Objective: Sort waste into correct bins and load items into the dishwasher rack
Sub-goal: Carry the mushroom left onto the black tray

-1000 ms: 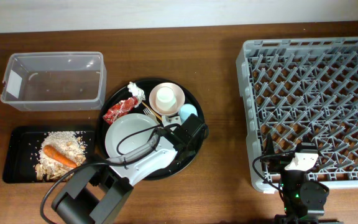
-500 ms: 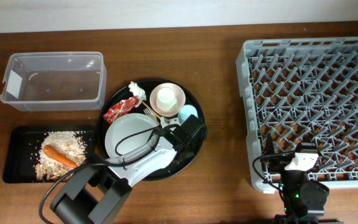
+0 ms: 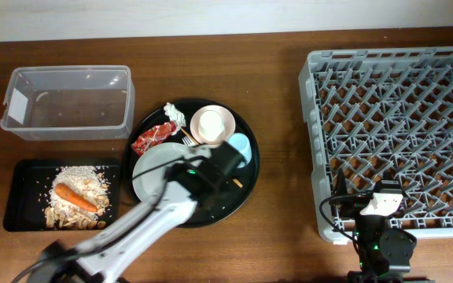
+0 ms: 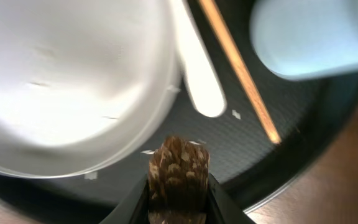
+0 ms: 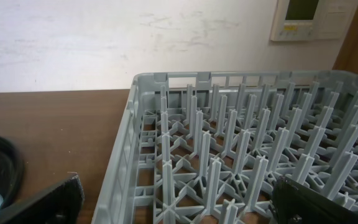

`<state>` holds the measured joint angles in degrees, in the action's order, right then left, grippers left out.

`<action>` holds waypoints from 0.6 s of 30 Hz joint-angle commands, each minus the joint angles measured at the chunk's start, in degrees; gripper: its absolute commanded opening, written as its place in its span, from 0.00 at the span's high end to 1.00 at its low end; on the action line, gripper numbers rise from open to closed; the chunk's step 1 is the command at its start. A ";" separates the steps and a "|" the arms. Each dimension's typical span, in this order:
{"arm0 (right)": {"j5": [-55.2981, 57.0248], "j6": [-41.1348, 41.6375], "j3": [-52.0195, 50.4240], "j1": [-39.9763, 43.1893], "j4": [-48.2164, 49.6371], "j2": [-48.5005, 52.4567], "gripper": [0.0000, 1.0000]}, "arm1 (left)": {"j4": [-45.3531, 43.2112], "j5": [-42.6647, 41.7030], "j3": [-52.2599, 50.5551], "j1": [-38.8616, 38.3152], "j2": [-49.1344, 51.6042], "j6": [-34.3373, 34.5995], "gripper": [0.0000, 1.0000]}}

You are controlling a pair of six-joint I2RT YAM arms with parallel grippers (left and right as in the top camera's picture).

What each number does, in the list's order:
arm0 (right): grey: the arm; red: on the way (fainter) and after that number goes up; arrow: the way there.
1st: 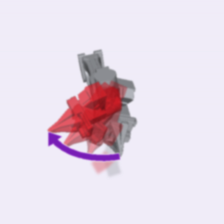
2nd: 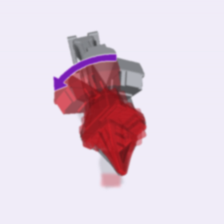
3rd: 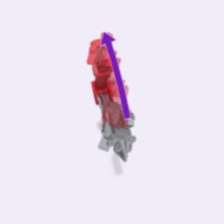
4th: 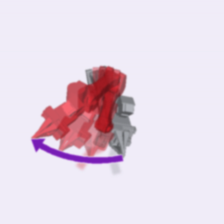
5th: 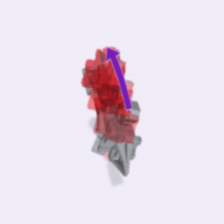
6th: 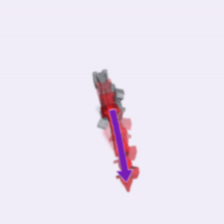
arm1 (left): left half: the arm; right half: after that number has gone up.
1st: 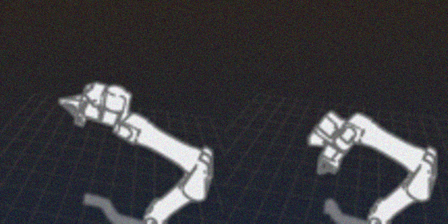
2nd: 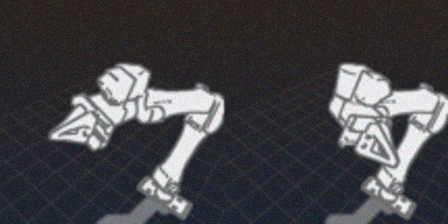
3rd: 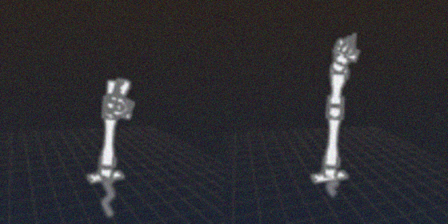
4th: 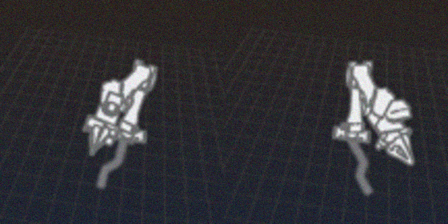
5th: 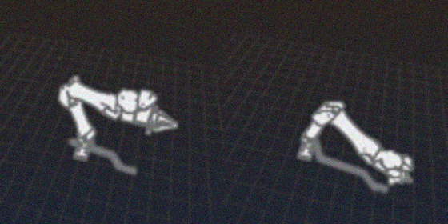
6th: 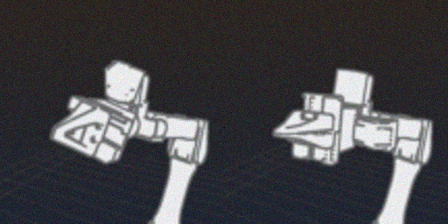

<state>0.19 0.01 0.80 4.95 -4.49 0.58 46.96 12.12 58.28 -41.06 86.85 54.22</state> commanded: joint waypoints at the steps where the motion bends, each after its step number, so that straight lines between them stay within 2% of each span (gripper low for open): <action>1: 0.48 0.22 -0.48 0.37 -0.17 -0.17 0.01 | 3.96 3.80 -0.04 9.01 -6.95 -0.09 0.75; 6: 0.50 0.22 -0.48 0.37 -0.17 -0.17 0.01 | 6.25 4.55 -0.07 22.91 -9.42 -3.04 0.75; 14: 0.48 0.22 -0.48 0.37 -0.17 -0.17 0.01 | 6.29 5.64 -0.11 44.72 -8.92 -3.08 0.74; 15: 0.50 0.22 -0.48 0.37 -0.17 -0.17 0.01 | 6.29 5.53 -0.11 46.29 -8.92 -3.08 0.68; 17: 0.48 0.22 -0.48 0.37 -0.17 -0.17 0.01 | 6.29 5.70 -0.11 49.05 -8.81 -3.08 0.64; 18: 0.50 0.22 -0.48 0.37 -0.17 -0.17 0.01 | 6.23 5.73 -0.11 50.42 -8.63 -3.08 0.55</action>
<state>0.19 0.01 0.80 4.95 -4.49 0.58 53.17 16.97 58.28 5.67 78.02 51.75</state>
